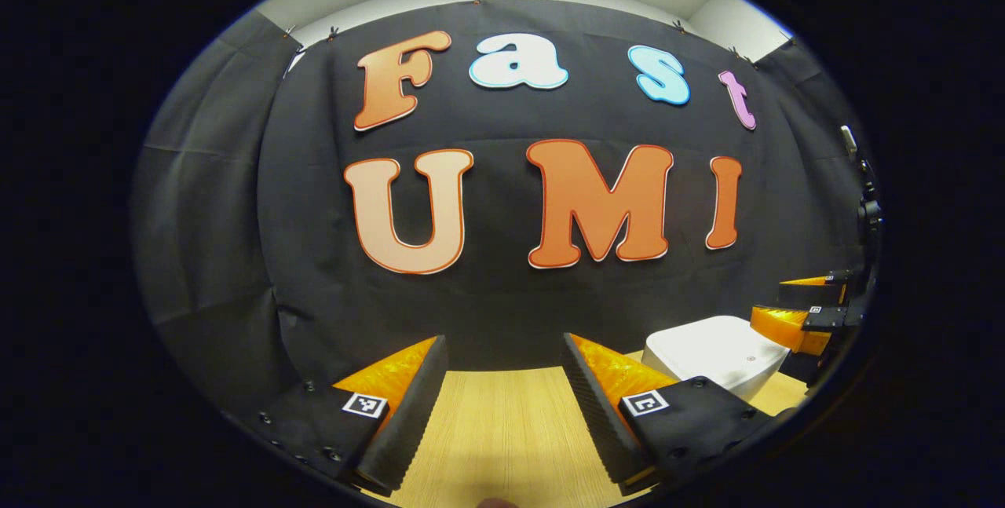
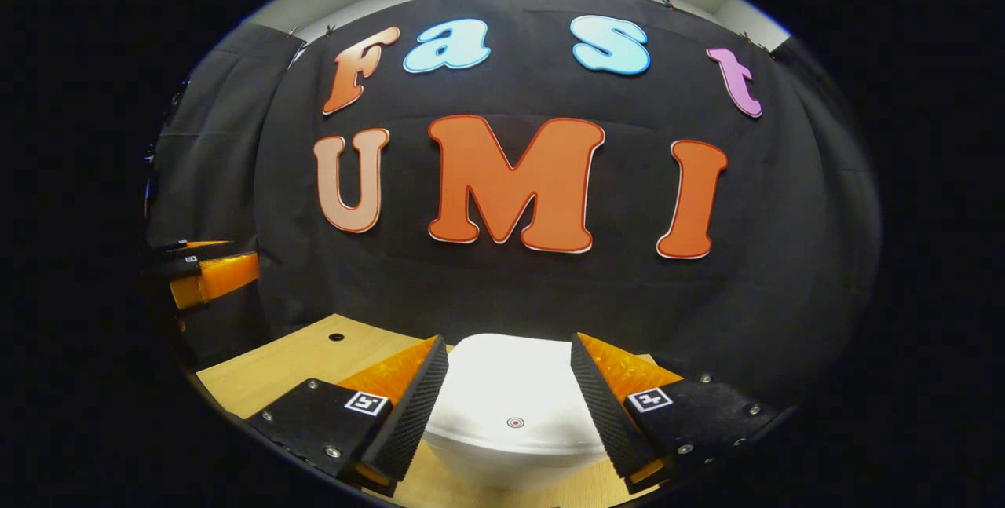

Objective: Press the lid of the desktop garbage bin to open it, pick up the crumpled paper on the desktop and throw it into the bin, then pick up the pop can on the desktop and drop it into the bin, and finally close the garbage bin lid.

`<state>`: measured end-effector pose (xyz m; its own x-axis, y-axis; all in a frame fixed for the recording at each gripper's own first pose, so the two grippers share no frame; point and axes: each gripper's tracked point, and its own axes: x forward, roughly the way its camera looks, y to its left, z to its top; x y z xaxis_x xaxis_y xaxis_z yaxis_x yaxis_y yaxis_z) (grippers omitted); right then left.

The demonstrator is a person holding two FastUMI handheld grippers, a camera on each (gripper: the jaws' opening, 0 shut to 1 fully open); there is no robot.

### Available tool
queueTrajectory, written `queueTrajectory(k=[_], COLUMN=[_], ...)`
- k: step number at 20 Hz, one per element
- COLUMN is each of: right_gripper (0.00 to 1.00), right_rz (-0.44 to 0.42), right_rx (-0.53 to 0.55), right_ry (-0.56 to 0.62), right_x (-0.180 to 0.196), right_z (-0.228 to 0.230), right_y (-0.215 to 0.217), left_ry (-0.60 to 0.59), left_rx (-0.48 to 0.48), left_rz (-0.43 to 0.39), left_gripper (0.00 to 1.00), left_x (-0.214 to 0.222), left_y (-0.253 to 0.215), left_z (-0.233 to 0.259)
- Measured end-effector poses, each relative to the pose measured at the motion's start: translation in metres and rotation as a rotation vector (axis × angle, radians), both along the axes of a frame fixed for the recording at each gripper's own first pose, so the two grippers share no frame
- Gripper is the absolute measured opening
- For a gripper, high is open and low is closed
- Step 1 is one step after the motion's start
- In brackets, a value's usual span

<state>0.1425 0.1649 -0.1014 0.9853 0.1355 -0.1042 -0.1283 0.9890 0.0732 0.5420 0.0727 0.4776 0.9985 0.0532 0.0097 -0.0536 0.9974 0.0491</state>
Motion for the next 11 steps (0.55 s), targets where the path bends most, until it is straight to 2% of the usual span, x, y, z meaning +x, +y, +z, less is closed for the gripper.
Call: queueTrajectory(k=[5,7,9,11], right_gripper=[0.95,0.95,0.95,0.95], right_rz=[0.007,0.005,0.003,-0.005], right_rx=[-0.001,0.005,0.001,-0.001], right_ry=[-0.032,-0.036,-0.039,-0.049], right_x=[0.004,0.005,0.006,0.008], right_z=[0.013,0.013,0.013,0.015], right_y=[0.004,0.004,0.002,-0.004], left_ry=[-0.050,-0.073,-0.091,-0.102], left_rx=[-0.015,-0.010,-0.004,-0.007], left_rz=[0.032,0.038,0.034,0.030], left_gripper=[0.94,0.91,0.94,0.91], left_x=[0.000,0.001,0.002,0.003], left_y=[0.007,0.006,0.002,-0.001], left_z=[0.015,0.019,0.024,0.026])
